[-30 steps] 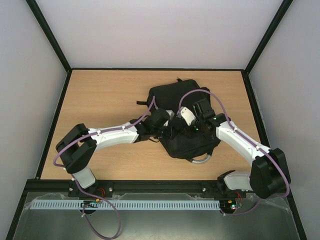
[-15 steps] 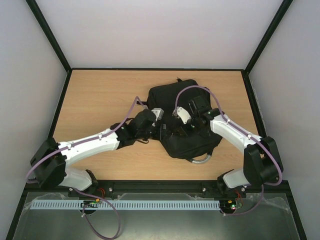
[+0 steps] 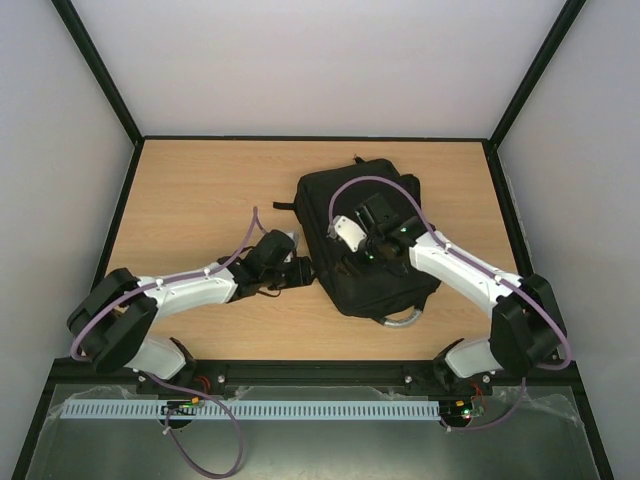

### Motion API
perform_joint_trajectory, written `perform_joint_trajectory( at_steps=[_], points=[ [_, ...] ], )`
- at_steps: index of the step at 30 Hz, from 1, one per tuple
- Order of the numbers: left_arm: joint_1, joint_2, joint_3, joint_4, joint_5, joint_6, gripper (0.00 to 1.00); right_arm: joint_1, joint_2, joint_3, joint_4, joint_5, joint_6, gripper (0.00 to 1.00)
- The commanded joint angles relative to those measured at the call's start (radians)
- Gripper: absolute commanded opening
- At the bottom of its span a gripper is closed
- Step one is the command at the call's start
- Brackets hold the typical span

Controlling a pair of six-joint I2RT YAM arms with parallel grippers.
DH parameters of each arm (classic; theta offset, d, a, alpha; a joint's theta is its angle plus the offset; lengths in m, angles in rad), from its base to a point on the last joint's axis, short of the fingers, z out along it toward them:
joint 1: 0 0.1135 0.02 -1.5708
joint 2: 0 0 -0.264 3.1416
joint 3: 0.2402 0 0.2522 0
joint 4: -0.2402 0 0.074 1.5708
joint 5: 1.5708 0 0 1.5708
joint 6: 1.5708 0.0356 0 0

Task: Pack the student bag
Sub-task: Zip the student bag at the center of the board.

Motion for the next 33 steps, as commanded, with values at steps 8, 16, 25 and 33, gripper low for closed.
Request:
perform_joint_trajectory(
  at_steps=[8,16,25,33],
  points=[
    [0.003,0.049,0.011,0.090,0.036,-0.045,0.61,0.136,0.102,0.050,-0.058,0.250,0.040,0.62],
    [0.003,0.063,0.019,0.090,0.041,-0.052,0.61,0.138,0.084,0.051,-0.084,0.311,0.068,0.59],
    [0.001,0.071,0.029,0.092,0.041,-0.056,0.61,0.132,0.041,0.013,-0.109,0.288,0.099,0.50],
    [0.002,0.068,0.023,0.085,0.040,-0.053,0.61,0.085,0.074,0.017,-0.128,0.189,0.118,0.38]
  ],
)
